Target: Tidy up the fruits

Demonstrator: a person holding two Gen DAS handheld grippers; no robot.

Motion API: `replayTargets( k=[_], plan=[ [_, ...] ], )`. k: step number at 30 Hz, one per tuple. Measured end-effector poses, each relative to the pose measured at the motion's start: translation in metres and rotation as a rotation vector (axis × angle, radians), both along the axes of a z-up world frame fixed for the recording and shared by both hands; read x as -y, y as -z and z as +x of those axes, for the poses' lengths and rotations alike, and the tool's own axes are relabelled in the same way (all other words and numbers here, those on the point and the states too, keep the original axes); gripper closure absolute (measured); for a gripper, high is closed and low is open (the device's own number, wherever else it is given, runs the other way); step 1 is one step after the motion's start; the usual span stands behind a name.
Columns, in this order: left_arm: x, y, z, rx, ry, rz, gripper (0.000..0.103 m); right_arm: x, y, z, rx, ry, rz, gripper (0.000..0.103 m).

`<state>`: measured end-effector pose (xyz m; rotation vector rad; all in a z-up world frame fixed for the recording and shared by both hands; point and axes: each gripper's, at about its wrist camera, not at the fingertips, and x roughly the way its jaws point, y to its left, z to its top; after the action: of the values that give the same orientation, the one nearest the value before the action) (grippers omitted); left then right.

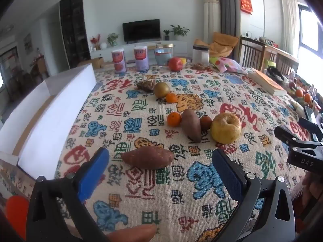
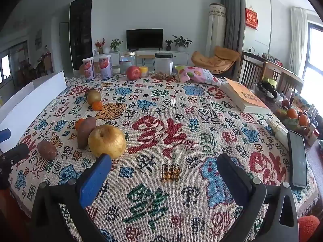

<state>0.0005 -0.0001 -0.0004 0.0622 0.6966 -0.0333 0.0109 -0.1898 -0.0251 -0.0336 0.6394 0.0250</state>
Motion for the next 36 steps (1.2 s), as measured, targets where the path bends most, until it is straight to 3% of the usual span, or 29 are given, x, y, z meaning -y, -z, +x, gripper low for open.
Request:
replayTargets(
  k=[3,6,12,36],
  plan=[
    [0.002,0.0,0.002,-0.004,0.011,-0.005,0.001,0.0,-0.001,0.0,0.004,-0.002,0.004,0.0],
    [-0.022,-0.001,0.009,-0.003,-0.003,-0.055,0.001,0.0,-0.001,-0.005,0.018,-0.011,-0.006,0.0],
    [-0.01,-0.001,0.003,0.031,-0.046,0.009,0.001,-0.007,-0.001,-0.008,0.037,-0.023,-0.05,0.0],
    [-0.02,0.003,0.004,0.039,-0.095,0.012,0.001,-0.019,0.004,-0.006,0.046,-0.059,-0.083,0.0]
  ],
)
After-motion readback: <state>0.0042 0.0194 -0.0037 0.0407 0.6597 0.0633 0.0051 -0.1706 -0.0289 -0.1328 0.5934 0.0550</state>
